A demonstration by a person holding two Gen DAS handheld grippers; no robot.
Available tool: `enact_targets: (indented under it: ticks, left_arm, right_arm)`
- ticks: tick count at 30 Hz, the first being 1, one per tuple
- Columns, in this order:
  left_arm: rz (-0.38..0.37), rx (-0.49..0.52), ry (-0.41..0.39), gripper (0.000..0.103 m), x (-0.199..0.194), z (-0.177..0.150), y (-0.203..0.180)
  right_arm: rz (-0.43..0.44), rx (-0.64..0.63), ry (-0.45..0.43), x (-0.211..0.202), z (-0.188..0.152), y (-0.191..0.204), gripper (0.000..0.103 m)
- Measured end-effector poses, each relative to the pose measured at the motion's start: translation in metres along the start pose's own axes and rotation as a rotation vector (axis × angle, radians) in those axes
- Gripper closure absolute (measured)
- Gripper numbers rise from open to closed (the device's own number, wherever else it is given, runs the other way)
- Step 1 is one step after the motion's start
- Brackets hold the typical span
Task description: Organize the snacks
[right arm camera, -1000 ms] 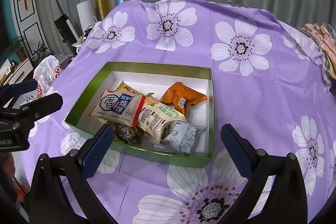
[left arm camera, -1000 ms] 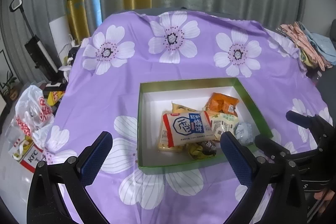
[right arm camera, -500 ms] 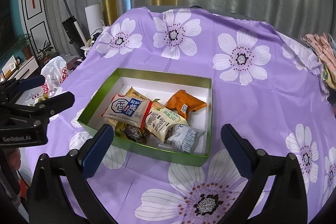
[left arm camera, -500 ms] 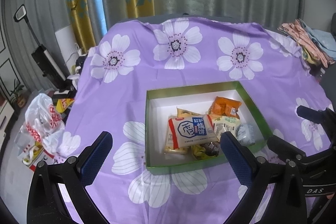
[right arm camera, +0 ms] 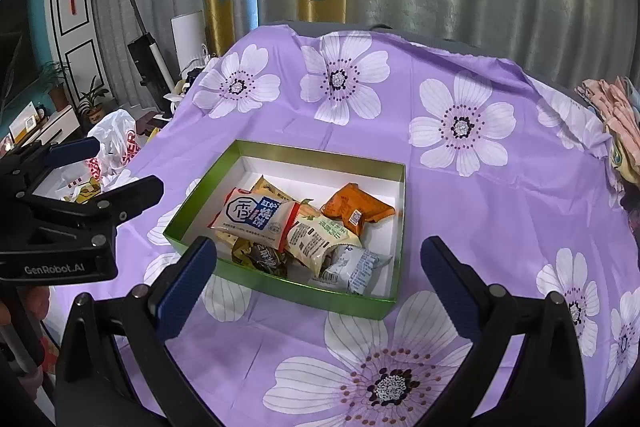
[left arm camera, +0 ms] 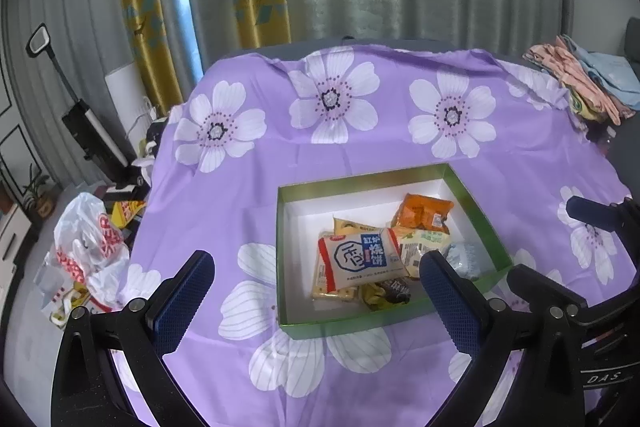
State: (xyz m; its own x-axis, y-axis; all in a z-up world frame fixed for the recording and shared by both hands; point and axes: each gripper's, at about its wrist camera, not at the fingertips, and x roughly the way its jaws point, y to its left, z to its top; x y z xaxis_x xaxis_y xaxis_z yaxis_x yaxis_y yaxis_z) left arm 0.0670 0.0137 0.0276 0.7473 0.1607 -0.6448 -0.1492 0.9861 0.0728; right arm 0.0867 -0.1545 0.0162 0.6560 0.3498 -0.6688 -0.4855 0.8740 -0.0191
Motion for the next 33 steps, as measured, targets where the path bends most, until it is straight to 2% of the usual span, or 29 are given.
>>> enact_targets:
  ticks: [33]
  left_arm:
    - [-0.01,0.017,-0.024,0.001,-0.0044,0.0084,-0.009]
  right_arm:
    - [0.01,-0.033,-0.02,-0.0064,0.0033,0.0089,0.0]
